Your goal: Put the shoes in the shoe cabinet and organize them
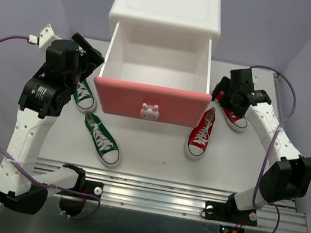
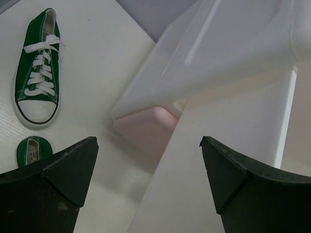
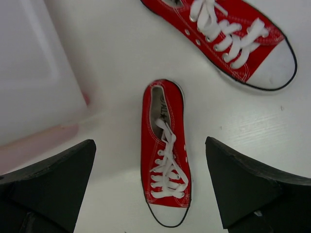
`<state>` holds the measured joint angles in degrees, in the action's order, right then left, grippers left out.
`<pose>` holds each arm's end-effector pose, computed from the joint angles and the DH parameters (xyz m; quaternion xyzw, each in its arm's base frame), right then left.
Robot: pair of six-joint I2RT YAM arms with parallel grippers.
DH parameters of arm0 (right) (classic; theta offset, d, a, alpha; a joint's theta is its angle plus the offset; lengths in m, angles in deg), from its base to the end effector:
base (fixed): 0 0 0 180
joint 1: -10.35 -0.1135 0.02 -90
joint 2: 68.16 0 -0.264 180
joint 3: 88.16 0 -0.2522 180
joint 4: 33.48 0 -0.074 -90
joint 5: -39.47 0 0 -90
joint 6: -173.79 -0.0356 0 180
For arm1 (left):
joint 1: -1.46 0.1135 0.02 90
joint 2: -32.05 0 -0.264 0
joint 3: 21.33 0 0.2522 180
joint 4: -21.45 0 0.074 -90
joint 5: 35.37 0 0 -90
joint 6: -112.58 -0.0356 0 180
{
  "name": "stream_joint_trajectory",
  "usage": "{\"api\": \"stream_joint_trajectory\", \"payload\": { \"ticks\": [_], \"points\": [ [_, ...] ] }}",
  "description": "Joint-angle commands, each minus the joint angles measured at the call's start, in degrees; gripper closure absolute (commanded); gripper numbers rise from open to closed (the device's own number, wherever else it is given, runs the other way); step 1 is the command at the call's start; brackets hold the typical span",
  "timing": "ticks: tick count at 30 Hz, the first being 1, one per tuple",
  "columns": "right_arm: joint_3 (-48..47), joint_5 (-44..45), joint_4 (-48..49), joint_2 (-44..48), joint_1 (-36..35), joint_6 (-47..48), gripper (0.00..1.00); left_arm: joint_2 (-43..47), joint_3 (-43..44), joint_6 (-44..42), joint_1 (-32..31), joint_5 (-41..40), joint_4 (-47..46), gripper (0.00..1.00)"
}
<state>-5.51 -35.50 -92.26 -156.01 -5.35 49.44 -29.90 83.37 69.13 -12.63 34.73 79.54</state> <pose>0.3197 0.0803 0.3368 0.1955 0.9098 0.0348 0.3644 0.1821 -0.0332 0.4893 -0.3195 0.7227 -0.1829 0.5849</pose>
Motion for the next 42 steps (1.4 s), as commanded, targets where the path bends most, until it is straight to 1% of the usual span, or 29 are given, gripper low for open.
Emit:
{"api": "stream_joint_trajectory", "payload": {
  "ticks": [1,2,4,8,11,15,18,23,30,33,35,36,42],
  "points": [
    [5.18,-2.80,3.61,2.95,-0.20,-0.99,0.00,2.36,-3.12,-0.58,0.20,-0.14,-1.71,0.01],
    [5.98,-3.59,3.97,2.52,-0.20,-0.55,0.00,2.80,-3.74,-0.40,0.29,-0.23,-1.62,0.01],
    [7.82,-2.73,4.58,1.20,-2.75,-0.37,0.00,4.46,-5.84,0.12,0.29,-0.49,-1.88,0.01],
    [11.25,-0.79,4.84,-0.12,-3.90,-4.76,0.00,6.40,-8.40,0.39,0.38,-0.49,-1.71,0.01],
    [14.84,-0.96,8.52,-0.21,-4.42,-5.64,0.00,6.93,-9.37,0.21,0.38,0.21,-0.75,0.01],
    [16.00,-3.24,10.73,-2.93,-4.42,-5.82,0.00,7.90,-10.60,0.56,0.38,0.39,0.05,0.01],
    [16.44,-3.51,12.93,-4.52,-4.95,-5.38,0.00,8.86,-11.66,0.57,0.38,1.26,-0.48,0.01],
    [18.02,-4.30,13.98,-6.54,-4.95,-4.85,0.01,10.45,-13.50,1.00,0.38,1.71,-0.39,0.01],
    [23.65,-3.86,15.83,-5.40,-5.47,-7.93,0.09,11.68,-14.47,1.62,0.38,1.71,-0.22,0.01],
    [24.88,-3.86,16.54,-5.22,-5.48,-7.49,0.19,11.85,-14.91,1.53,0.46,1.88,-0.04,0.01],
    [25.14,-4.04,17.15,-5.92,-5.48,-7.14,0.22,12.12,-15.35,1.62,0.46,2.23,-0.30,0.01],
    [25.06,-3.95,17.33,-6.19,-5.48,-7.05,0.25,12.21,-15.44,1.62,0.46,2.32,-0.39,0.01],
    [22.43,-1.94,15.93,-7.68,-6.00,-6.52,0.26,12.73,-15.88,1.71,0.38,3.02,-0.39,0.01]
  ]
}}
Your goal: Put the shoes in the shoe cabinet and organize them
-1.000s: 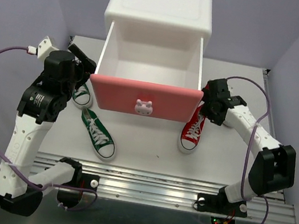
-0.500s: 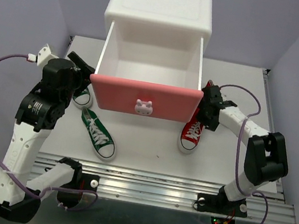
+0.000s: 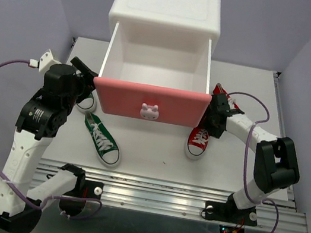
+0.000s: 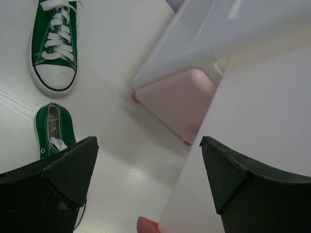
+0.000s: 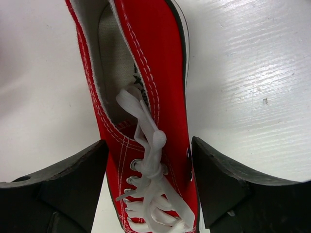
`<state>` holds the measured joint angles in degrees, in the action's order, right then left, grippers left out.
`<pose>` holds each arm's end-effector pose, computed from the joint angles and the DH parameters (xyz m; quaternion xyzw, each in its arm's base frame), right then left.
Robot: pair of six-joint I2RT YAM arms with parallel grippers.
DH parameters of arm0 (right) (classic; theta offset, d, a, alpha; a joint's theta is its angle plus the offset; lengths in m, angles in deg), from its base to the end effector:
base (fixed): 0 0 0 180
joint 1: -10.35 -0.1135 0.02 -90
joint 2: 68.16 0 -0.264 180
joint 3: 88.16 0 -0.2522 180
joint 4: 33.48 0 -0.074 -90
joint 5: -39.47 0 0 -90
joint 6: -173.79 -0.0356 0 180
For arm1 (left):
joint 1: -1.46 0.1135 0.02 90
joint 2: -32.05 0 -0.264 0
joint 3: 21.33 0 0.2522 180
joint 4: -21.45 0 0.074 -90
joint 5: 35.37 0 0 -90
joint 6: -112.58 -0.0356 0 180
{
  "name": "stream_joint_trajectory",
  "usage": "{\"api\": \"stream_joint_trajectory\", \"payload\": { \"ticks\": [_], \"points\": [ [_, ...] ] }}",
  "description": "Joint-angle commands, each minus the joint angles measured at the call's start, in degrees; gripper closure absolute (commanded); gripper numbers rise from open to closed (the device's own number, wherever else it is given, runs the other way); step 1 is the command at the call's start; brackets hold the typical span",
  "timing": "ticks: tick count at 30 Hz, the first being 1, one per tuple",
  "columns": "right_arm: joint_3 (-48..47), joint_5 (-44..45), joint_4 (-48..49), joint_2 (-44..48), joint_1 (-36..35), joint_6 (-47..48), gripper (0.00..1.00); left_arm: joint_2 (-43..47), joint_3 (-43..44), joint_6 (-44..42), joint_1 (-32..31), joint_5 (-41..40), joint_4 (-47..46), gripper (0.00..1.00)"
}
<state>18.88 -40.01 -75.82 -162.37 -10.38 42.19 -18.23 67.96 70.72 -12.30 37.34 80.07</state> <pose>0.3043 0.1082 0.1878 0.1962 0.9496 0.0413 0.2408 0.1472 -0.0252 0.4391 -0.3215 0.7462 -0.1877 0.5519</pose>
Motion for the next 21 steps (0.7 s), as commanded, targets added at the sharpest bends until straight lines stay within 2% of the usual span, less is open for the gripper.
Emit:
{"api": "stream_joint_trajectory", "payload": {
  "ticks": [1,11,12,16,21],
  "points": [
    [-3.28,3.79,-1.30,-1.58,-0.98,0.82,0.27,1.06,-0.47,0.20,0.05,0.42,-0.74,0.01],
    [-8.30,7.32,-4.29,-2.55,-0.98,2.49,0.25,2.21,-1.17,0.38,0.05,0.60,-0.30,0.01],
    [-8.47,7.32,-4.21,-2.81,-0.98,2.32,0.26,2.29,-1.26,0.38,0.05,0.69,-0.30,0.01],
    [-9.00,6.97,-4.12,-3.96,-0.98,1.70,0.44,2.56,-1.35,0.46,0.05,0.60,-0.21,0.01],
    [-8.48,6.61,-4.99,-4.66,-0.98,1.88,0.45,2.73,-1.26,0.29,0.05,0.51,-0.21,0.01]
  ]
}}
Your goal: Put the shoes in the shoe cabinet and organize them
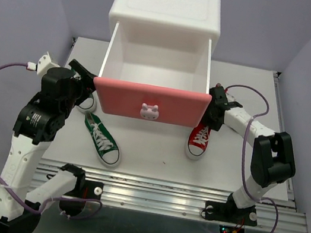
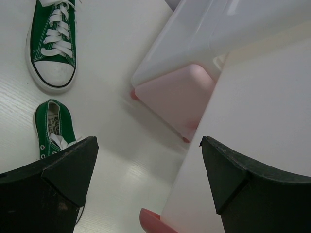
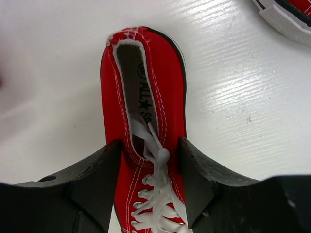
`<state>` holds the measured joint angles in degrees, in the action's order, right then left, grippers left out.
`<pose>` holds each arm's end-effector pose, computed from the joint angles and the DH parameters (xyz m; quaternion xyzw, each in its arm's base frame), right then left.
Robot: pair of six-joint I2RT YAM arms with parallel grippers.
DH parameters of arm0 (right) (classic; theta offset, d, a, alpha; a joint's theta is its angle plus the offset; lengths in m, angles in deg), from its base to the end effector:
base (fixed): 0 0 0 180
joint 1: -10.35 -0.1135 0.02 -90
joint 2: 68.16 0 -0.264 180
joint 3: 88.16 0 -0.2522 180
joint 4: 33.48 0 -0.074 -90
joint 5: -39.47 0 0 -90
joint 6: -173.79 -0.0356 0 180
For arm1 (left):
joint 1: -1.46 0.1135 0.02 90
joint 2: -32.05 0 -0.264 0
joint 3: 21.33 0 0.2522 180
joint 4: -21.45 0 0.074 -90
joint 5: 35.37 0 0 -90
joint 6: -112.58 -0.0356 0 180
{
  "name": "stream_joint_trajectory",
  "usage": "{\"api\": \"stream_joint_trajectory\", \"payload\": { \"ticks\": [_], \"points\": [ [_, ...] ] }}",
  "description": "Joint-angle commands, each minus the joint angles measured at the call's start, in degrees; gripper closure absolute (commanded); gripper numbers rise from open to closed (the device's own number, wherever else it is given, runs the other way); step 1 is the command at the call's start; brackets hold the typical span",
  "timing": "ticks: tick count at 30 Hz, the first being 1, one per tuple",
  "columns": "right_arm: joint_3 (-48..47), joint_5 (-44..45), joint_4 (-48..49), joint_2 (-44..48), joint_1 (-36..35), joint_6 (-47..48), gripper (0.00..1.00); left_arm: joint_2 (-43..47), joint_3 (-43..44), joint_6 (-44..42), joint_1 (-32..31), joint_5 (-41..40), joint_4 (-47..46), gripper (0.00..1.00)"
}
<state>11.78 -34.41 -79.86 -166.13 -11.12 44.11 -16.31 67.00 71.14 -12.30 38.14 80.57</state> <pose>0.3233 0.1165 0.1999 0.1836 0.9482 -0.0056 0.2592 0.1384 -0.0235 0.4373 -0.3205 0.7447 -0.1968 0.5513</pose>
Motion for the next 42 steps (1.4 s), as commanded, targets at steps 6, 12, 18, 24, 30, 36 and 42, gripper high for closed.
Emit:
{"api": "stream_joint_trajectory", "payload": {
  "ticks": [6,12,18,24,30,36,42],
  "points": [
    [-1.19,-0.21,-0.16,0.32,-0.23,-0.05,0.89,0.81,-0.21,-0.48,0.05,-0.47,-0.45,0.01],
    [-3.48,2.42,1.33,10.68,-0.23,-1.98,0.99,0.28,1.37,-0.39,0.05,-0.82,0.60,0.01],
    [-9.27,6.55,-0.86,18.60,-0.23,-2.07,1.00,-0.77,4.71,-0.04,0.05,-0.74,3.50,0.01],
    [-25.16,16.39,-2.98,19.67,-0.23,0.91,0.99,-1.30,7.26,1.45,0.05,-0.38,6.93,0.01],
    [-48.98,23.51,-2.62,12.03,-0.23,7.94,0.99,-2.00,8.84,1.72,0.14,-1.61,8.07,0.01],
    [-65.78,25.72,3.26,4.73,-0.23,15.67,0.99,-4.02,9.81,1.37,0.05,-2.23,7.90,0.01],
    [-70.20,18.26,14.14,3.66,-0.23,20.17,0.99,-2.71,8.76,2.60,0.14,-3.81,8.51,0.01]
  ]
}}
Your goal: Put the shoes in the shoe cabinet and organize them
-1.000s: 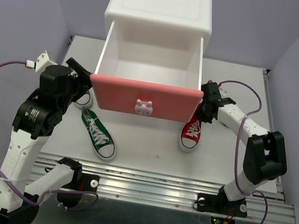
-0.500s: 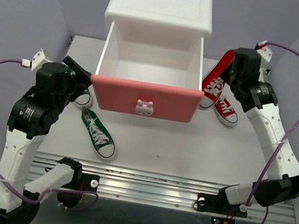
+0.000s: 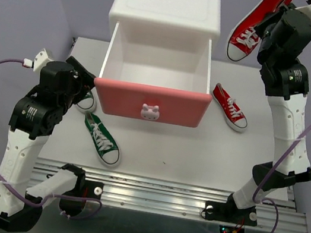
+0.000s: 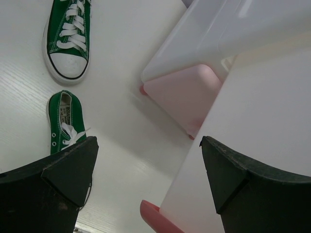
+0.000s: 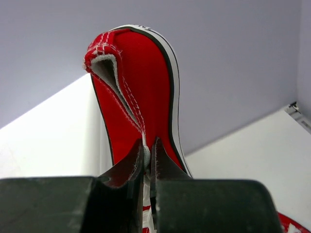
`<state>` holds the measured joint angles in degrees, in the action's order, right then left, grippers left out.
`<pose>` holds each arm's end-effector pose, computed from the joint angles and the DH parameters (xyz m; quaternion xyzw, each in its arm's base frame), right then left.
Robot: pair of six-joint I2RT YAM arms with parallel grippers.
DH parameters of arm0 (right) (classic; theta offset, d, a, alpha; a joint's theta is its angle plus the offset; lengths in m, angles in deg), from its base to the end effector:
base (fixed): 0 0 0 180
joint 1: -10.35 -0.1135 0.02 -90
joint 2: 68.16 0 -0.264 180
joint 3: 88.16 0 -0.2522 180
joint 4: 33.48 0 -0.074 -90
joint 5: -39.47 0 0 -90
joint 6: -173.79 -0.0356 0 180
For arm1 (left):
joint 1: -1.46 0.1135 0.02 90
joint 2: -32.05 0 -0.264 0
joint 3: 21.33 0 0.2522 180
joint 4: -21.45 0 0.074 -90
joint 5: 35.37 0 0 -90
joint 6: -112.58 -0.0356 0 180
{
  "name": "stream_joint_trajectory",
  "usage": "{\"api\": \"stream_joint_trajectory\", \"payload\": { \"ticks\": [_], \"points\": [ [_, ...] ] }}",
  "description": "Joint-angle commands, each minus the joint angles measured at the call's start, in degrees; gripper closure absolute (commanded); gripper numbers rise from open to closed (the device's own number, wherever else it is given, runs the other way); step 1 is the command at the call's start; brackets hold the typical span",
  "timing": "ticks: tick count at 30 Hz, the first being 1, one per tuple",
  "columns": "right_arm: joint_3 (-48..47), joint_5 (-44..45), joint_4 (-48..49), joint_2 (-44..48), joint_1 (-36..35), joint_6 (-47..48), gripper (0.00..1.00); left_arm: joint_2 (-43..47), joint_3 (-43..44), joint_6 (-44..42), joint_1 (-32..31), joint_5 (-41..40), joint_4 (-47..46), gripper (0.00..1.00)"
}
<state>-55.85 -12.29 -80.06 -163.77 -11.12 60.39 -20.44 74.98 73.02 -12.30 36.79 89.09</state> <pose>0.2894 0.0901 0.5850 0.2531 0.6311 0.0633 0.7305 0.1385 -0.0227 0.4540 -0.3408 0.7590 -0.1766 0.5259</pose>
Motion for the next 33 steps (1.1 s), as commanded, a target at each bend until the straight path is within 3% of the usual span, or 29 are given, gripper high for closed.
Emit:
{"api": "stream_joint_trajectory", "payload": {
  "ticks": [1,5,13,23,33],
  "points": [
    [-1.87,-5.53,18.54,1.92,-0.23,4.15,0.99,1.60,0.78,0.80,0.14,-2.72,-0.01,0.01],
    [-2.12,-13.00,28.05,1.40,-0.23,3.36,0.99,1.25,0.52,0.37,0.14,-3.25,0.34,0.01],
    [-6.77,-18.02,39.75,-2.82,-0.23,3.19,0.99,1.69,-0.45,1.42,0.14,-3.77,0.95,0.01],
    [-11.62,-34.70,36.51,-8.36,-1.71,-15.97,1.00,2.39,-0.28,2.04,0.14,-4.83,2.01,0.01],
    [-11.71,-43.42,33.97,-8.98,-11.47,-15.11,1.00,3.01,-0.98,3.53,0.14,-4.30,2.19,0.01]
  ]
}}
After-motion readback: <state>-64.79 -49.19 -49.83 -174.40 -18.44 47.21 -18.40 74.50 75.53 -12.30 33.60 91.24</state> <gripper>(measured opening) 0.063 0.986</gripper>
